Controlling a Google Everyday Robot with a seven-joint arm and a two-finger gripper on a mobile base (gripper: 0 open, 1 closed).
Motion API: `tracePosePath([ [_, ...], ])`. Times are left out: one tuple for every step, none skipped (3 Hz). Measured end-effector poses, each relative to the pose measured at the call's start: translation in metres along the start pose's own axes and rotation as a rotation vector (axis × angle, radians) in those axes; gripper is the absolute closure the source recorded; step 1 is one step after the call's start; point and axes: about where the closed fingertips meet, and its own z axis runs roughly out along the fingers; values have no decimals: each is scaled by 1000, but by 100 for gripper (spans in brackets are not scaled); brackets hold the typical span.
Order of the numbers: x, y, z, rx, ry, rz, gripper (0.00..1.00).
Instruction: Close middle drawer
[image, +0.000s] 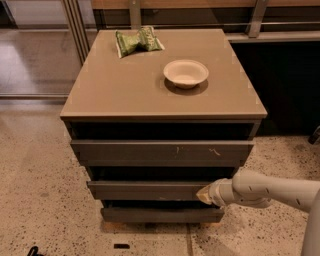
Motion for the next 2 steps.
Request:
tracePosePath([
  [-12, -15, -3, 64, -43, 12, 100],
  [-16, -20, -6, 96, -65, 21, 100],
])
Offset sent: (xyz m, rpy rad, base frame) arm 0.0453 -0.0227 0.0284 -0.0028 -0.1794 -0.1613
